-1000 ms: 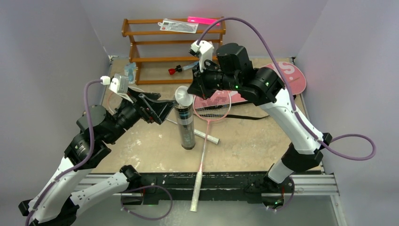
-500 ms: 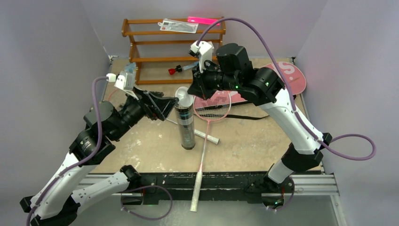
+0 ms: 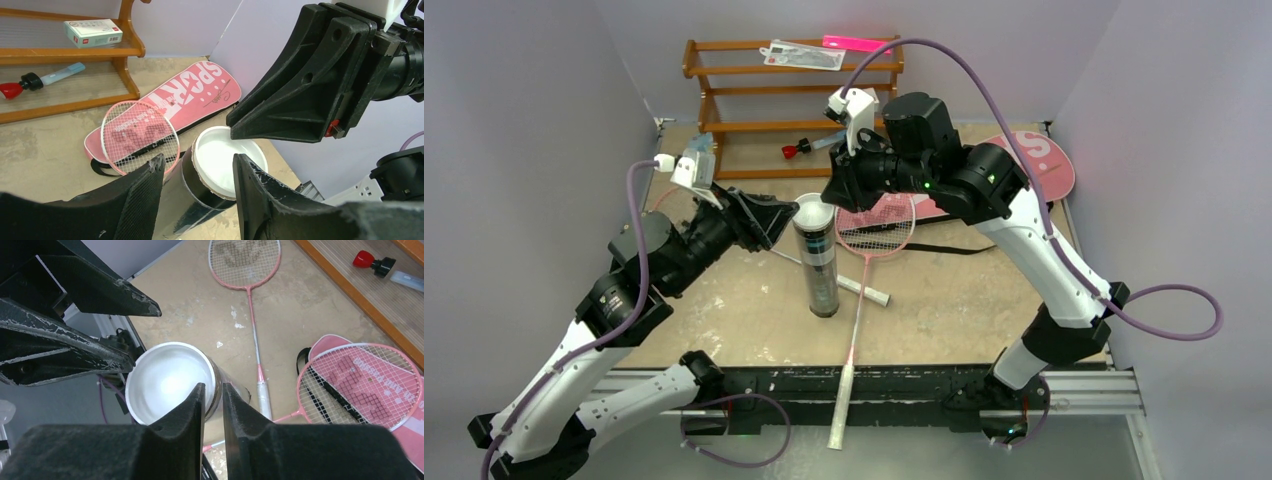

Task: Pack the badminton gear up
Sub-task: Close the lid on the shuttle tube.

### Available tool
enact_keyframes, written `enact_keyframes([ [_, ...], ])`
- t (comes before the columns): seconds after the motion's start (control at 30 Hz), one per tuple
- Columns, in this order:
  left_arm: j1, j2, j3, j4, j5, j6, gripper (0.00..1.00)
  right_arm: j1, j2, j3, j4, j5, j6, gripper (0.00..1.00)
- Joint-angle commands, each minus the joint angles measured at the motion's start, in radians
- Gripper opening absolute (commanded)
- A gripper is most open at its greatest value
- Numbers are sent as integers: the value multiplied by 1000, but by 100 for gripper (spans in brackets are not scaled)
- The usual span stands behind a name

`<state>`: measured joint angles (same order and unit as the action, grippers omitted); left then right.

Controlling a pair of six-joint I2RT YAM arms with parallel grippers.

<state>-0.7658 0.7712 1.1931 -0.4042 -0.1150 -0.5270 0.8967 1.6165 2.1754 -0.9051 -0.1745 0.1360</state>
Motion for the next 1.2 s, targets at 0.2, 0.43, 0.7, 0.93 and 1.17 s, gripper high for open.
enact_keyframes([
  [0.2,3,2,-5,23,-15,28,48,6,6,9,-3,-6,-16,28],
  [0.43,3,25,-5,26,-11,39,48,7,-7,-8,14,4,-15,46],
  [0.7,3,46,4,22,-11,52,48,5,-15,-40,24,-2,-15,55],
  [0.93,3,46,1,23,-1,55,48,6,-34,-69,53,-1,-9,56],
  [1.17,3,60,-1,27,1,64,48,5,-28,6,37,17,-11,61],
])
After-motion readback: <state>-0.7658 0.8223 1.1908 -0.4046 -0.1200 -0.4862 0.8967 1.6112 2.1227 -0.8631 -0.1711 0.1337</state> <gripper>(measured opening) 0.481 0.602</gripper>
